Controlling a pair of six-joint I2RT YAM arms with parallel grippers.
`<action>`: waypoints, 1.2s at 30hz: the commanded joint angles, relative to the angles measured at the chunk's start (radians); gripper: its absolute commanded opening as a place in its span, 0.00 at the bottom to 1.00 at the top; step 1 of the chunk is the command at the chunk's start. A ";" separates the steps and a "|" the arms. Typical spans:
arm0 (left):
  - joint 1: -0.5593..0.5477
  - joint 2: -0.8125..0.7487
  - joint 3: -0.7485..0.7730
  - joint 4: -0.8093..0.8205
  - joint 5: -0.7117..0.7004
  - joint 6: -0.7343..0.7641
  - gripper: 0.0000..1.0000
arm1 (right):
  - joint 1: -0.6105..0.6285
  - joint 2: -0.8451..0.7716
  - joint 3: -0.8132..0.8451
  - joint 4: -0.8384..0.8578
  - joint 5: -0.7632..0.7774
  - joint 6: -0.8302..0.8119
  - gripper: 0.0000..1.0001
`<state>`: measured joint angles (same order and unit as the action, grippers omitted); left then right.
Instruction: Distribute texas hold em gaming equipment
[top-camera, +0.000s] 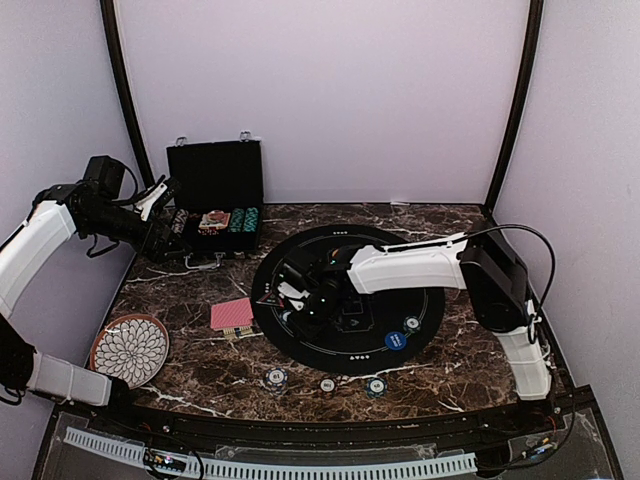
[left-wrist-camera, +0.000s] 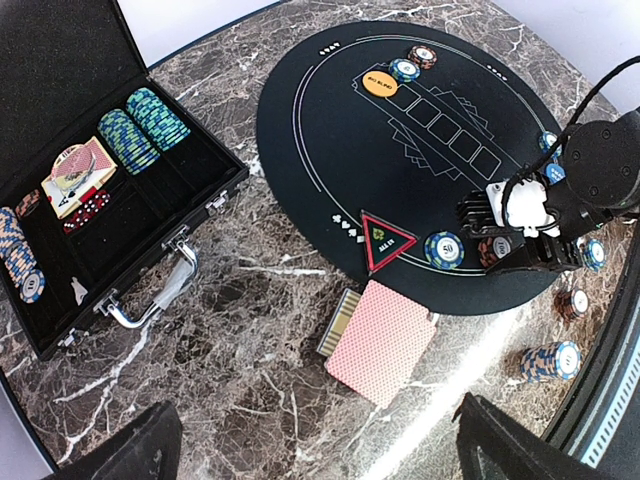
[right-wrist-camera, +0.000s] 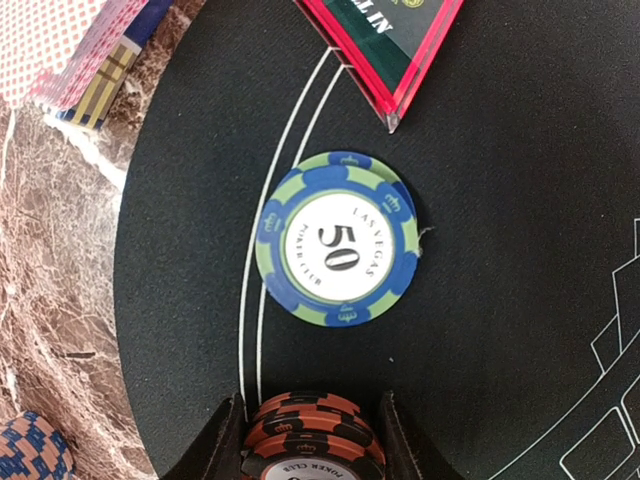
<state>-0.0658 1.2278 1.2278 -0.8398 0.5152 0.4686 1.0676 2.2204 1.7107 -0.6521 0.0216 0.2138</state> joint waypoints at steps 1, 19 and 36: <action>-0.003 -0.024 0.022 -0.008 0.020 0.009 0.99 | -0.015 0.032 0.039 0.030 0.008 -0.008 0.11; -0.003 -0.019 0.022 0.002 0.023 0.008 0.99 | -0.029 0.054 0.037 0.032 0.027 -0.016 0.41; -0.003 -0.024 0.016 -0.002 0.017 0.014 0.99 | -0.022 -0.136 -0.046 0.058 0.057 0.005 0.57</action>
<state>-0.0658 1.2278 1.2278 -0.8394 0.5163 0.4686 1.0451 2.2196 1.7168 -0.6186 0.0692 0.2047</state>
